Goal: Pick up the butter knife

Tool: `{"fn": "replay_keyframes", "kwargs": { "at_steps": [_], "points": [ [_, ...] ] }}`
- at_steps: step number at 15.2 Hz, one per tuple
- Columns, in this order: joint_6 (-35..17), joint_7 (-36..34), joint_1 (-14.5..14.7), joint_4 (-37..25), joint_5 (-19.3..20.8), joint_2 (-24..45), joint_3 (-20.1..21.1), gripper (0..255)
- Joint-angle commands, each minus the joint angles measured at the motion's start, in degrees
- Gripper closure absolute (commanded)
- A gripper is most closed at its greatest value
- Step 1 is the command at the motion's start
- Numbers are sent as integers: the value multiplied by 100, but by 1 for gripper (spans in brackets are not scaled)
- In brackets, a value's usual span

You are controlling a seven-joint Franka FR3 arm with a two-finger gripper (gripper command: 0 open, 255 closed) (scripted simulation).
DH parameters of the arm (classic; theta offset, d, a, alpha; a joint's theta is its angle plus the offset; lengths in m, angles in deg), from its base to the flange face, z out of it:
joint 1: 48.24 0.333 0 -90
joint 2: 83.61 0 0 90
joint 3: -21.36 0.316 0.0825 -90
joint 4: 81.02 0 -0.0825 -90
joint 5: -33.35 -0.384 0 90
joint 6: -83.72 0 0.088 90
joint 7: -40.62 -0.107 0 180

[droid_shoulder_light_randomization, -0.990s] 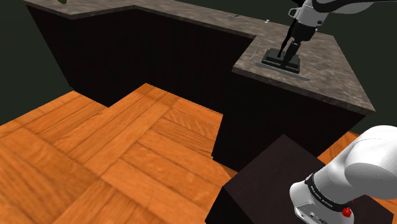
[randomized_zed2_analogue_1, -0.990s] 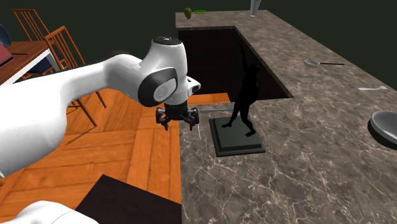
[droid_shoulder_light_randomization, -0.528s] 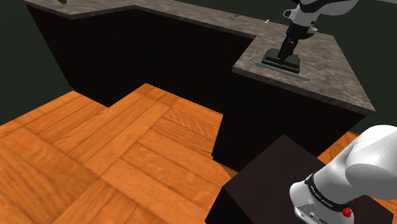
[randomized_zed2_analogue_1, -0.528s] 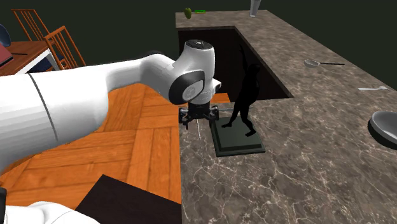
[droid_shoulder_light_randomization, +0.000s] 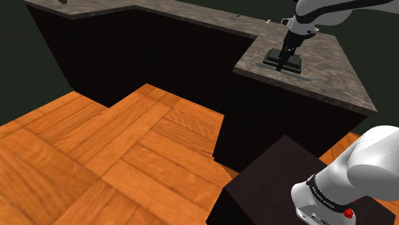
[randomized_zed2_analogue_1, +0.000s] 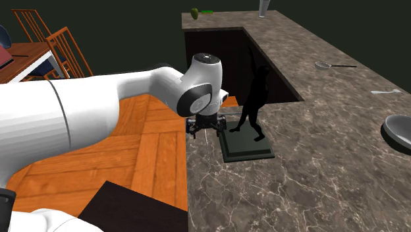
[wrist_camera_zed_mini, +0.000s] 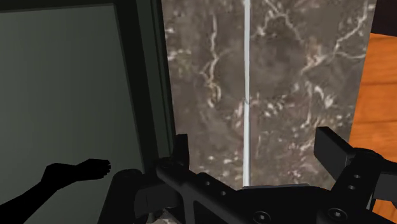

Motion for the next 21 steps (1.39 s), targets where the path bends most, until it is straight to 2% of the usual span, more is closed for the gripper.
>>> {"fn": "replay_keyframes", "kwargs": {
  "at_steps": [1,10,21],
  "points": [
    [-19,-1,-1,23,3,-6,0,255],
    [-23,2,-2,22,1,-1,-2,255],
    [826,-49,17,-724,25,-113,66,255]
  ]
}}
